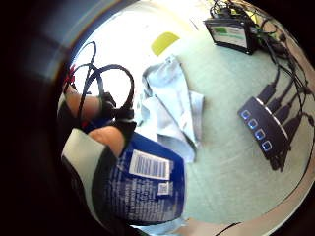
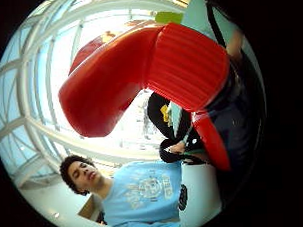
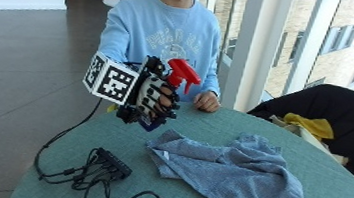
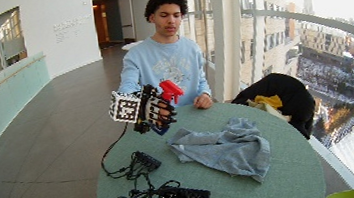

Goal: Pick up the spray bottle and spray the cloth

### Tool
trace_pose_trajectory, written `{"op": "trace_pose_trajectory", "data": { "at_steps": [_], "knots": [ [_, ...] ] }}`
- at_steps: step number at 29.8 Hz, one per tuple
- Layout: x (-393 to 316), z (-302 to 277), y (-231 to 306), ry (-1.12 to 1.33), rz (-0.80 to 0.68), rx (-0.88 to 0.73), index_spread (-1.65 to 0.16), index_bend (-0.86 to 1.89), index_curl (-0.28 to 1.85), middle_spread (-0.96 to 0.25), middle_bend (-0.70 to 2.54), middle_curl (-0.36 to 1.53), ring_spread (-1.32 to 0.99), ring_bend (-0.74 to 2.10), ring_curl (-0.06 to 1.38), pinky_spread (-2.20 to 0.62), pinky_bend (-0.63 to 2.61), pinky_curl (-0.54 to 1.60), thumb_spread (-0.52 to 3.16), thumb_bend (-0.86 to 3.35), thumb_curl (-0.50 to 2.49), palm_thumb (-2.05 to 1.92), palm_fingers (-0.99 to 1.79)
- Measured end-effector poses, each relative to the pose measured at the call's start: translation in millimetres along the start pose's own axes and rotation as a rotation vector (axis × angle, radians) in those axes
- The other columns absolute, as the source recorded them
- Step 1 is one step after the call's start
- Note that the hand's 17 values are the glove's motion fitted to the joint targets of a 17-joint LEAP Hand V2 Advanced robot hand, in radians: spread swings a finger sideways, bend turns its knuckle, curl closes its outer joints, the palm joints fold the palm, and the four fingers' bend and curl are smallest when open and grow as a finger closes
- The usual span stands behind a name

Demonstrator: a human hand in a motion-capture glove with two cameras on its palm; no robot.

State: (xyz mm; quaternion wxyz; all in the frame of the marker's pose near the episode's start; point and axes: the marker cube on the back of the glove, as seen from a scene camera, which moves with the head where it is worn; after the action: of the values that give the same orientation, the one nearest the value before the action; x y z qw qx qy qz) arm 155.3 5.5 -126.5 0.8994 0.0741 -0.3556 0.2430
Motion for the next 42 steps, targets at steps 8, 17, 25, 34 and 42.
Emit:
{"op": "trace_pose_trajectory", "data": {
  "at_steps": [8, 17, 25, 34, 42],
  "knots": [
    [-18, 27, -27, 0.092, 0.043, -0.134, -0.2, 0.12, 0.34, -0.08, 0.36, 0.48, -0.03, 0.55, 0.4, 0.16, 0.25, 0.36, 0.76, -0.03, 0.59, 0.89, 1.19],
    [-21, 40, -41, 0.165, 0.114, -0.179, -0.18, 0.13, 0.35, -0.07, 0.37, 0.48, -0.01, 0.57, 0.4, 0.16, 0.27, 0.37, 0.78, -0.03, 0.6, 0.89, 1.19],
    [-20, 48, -46, 0.195, 0.137, -0.2, -0.18, 0.13, 0.35, -0.07, 0.38, 0.48, -0.01, 0.59, 0.41, 0.16, 0.29, 0.37, 0.77, -0.03, 0.61, 0.9, 1.19],
    [-24, 54, -48, 0.218, 0.147, -0.208, -0.17, 0.14, 0.36, -0.07, 0.38, 0.48, 0.0, 0.6, 0.4, 0.15, 0.29, 0.37, 0.76, -0.03, 0.63, 0.89, 1.19],
    [-27, 54, -51, 0.219, 0.151, -0.211, -0.17, 0.14, 0.36, -0.07, 0.39, 0.48, 0.0, 0.6, 0.4, 0.14, 0.29, 0.38, 0.75, -0.03, 0.64, 0.9, 1.19]
  ]
}}
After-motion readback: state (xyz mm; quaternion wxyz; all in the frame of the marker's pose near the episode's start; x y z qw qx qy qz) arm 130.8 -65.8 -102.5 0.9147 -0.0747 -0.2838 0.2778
